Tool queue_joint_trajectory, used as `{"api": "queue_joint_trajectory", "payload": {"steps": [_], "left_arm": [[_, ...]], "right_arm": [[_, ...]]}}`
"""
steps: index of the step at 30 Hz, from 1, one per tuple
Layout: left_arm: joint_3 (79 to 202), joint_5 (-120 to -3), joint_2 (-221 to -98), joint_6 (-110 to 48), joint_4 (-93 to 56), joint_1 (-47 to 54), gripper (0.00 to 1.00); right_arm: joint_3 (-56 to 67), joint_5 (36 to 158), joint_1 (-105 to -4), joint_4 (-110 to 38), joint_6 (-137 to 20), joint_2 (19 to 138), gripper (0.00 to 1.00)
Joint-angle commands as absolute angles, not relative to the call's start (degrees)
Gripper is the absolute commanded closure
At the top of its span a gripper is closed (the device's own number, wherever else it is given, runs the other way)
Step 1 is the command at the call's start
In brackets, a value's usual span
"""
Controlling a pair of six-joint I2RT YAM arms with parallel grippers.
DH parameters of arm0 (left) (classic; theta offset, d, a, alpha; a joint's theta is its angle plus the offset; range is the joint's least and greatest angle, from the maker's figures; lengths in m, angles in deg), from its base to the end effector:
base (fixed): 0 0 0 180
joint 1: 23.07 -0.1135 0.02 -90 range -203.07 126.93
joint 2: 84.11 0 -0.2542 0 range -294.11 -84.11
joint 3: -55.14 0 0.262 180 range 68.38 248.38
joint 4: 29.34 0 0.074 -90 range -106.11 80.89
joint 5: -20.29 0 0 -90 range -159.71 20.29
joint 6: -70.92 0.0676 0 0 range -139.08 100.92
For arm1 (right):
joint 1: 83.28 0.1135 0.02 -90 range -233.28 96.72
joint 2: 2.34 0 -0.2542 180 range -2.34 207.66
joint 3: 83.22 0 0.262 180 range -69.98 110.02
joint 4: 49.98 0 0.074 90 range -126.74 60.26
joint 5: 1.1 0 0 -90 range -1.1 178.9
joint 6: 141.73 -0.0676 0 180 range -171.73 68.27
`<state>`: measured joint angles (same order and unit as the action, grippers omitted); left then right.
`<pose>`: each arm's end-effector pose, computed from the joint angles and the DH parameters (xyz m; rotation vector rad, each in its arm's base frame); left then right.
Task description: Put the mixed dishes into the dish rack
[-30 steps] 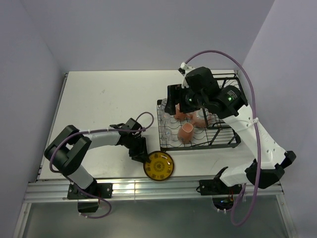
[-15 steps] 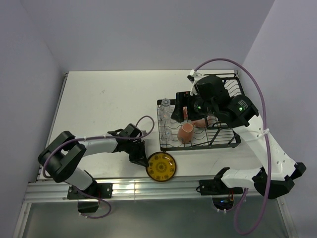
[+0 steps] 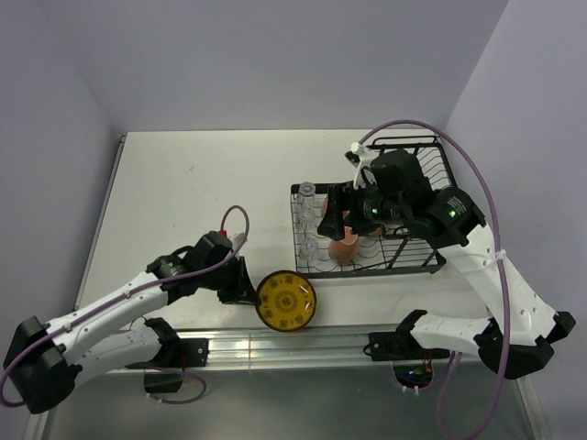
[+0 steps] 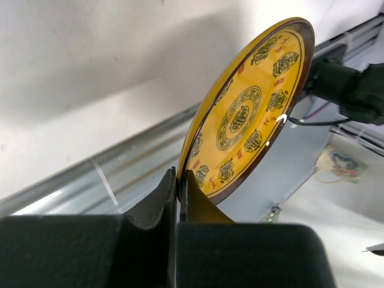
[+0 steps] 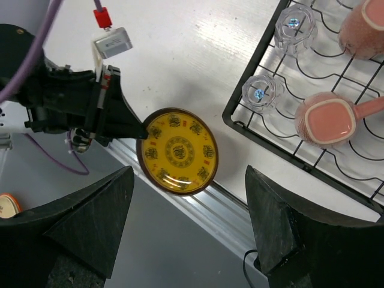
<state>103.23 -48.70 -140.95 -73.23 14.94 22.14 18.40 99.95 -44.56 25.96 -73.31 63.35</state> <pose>0.1395 -0.1749 0.1769 -0.0453 2.8110 -1.0519 0.1752 0.1571 0.4087 -0.4591 2.3289 0.7536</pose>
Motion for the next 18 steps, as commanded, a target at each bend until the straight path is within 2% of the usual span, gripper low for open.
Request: {"api": "queue_joint_trajectory", "payload": {"steps": [1, 6, 8, 10, 18], "left_arm": [[106.52, -49.67, -136.59, -76.56, 19.75, 22.55, 1.00], [110.56, -50.46, -132.02, -79.02, 23.88, 22.90, 1.00], [113.89, -51.16, -131.05, -79.81, 25.29, 22.81, 1.00], [118.01, -51.60, -131.57, -80.16, 26.25, 22.81, 1.00], [134.29, -56.43, -138.86, -84.72, 28.54, 22.90, 1.00]], "right_arm": [[17.29, 100.59, -44.78, 22.50, -71.32, 60.15, 0.19], [15.27, 100.15, -44.87, 20.57, -74.13, 57.96, 0.18], [15.09, 98.49, -44.87, 20.21, -77.98, 57.51, 0.12], [15.62, 97.87, -44.87, 20.04, -80.63, 57.25, 0.01], [17.64, 95.58, -45.31, 17.14, -95.75, 55.75, 0.00]]}}
